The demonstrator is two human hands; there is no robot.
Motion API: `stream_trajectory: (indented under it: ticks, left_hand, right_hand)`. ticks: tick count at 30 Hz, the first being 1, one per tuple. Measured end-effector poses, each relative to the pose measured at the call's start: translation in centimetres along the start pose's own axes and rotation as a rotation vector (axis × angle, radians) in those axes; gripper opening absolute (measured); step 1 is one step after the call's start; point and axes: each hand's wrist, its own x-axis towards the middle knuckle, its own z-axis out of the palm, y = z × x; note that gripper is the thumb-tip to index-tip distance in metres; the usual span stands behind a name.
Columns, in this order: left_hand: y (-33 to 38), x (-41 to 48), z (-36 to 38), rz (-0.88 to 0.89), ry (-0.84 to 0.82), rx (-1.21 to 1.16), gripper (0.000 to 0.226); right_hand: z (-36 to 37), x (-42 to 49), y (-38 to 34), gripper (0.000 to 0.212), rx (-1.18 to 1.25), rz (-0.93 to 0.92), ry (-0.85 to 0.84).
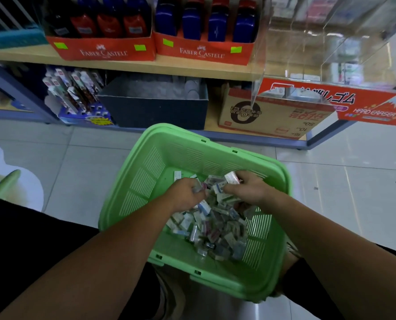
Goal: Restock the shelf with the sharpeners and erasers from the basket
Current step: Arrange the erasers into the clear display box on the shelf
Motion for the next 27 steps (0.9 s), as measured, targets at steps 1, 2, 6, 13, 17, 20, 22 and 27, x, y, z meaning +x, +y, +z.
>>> stream_trajectory:
  ticks: [1,2,6,13,17,20,22,27]
  left_hand:
    - [0.6,-0.4,-0.7,0.006,0.013,-0.016,0.032]
    - [1.3,-1.0,-1.4,0.013,0.026,-0.027,0.036]
    - [5.2,-3.7,-4.6,0.052,0.070,-0.083,0.040]
    - [12.4,-10.0,-10.7,0.161,0.056,-0.067,0.028]
    - [16.1,-13.4,-12.4,0.298,-0.040,-0.176,0.024]
    - [18.1,-14.4,-12.7,0.378,-0.012,-0.198,0.022]
    - [18.9,-14.2,-12.9,0.406,0.045,-0.259,0.027]
    - [20.3,-12.3,-13.8,0.376,0.175,-0.402,0.023]
  right_hand:
    - [-0.4,-0.7,-0.6,0.063,-0.034,-0.005,-0.011]
    - [-0.9,-1.6,-1.4,0.068,-0.074,-0.017,-0.020]
    - [-3.1,-5.1,-4.6,0.044,-0.132,-0.089,-0.005]
    - [-6.5,-11.3,-10.1,0.032,-0.132,-0.167,-0.053]
    - [-8.1,-14.1,-12.6,0.033,-0.102,-0.249,-0.084]
    - [-8.9,-15.2,-13.9,0.030,0.007,-0.276,-0.136]
    - [-9.2,-15.1,-14.5,0.028,0.102,-0.284,-0.153]
    - [-10.4,-13.6,-15.5,0.038,0.368,-0.231,-0.150]
